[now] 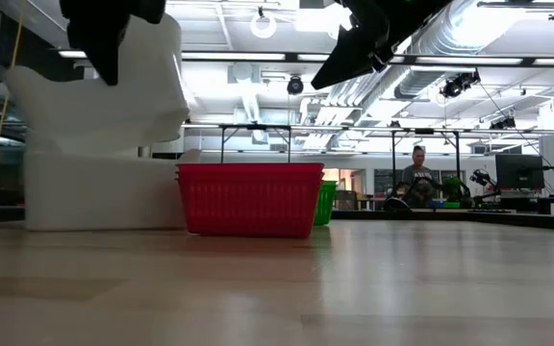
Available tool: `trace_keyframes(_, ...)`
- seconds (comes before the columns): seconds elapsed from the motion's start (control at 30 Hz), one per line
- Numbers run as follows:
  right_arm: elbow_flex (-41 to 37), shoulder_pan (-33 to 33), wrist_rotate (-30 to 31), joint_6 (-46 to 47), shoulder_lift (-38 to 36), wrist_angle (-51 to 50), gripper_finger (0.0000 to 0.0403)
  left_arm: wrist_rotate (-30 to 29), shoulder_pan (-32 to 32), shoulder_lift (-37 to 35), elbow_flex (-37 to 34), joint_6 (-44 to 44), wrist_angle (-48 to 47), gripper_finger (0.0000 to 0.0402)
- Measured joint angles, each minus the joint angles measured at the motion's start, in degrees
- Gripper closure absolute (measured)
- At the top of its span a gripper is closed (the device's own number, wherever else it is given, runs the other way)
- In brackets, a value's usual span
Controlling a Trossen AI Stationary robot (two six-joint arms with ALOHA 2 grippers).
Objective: Stack baskets by color
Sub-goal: Stack the right white bin on the left white bins, then return to Home Position
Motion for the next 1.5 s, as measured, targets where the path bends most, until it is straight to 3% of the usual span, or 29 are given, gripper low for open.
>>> trace_keyframes(0.43,0.0,0.0,0.0,0.0,0.0,0.0,0.0403,0.9,-2.3,11.1,0.0,0.8,-3.2,0.0401)
trace_keyframes(0.77,0.0,0.0,0.0,0.0,0.0,-0.2,0.0403,1.0,-2.1,13.7,0.0,3.9,-2.5,0.0396)
trace_keyframes(1.03,0.0,0.0,-1.0,0.0,0.0,-0.5,0.0403,1.8,-0.4,12.9,0.3,7.3,-3.1,0.0317)
trace_keyframes(1.2,0.0,0.0,-1.7,0.0,0.0,-0.6,0.0403,1.3,0.2,11.7,4.8,10.8,-3.6,0.0266)
trace_keyframes(1.37,0.0,0.0,-1.8,0.0,0.0,-0.6,0.0403,-5.5,-0.2,7.4,9.4,13.3,-1.6,0.0245)
trace_keyframes(1.5,0.0,0.0,-2.4,0.6,0.0,-0.6,0.0403,-13.4,-2.4,-0.8,9.4,15.5,4.1,0.0254)
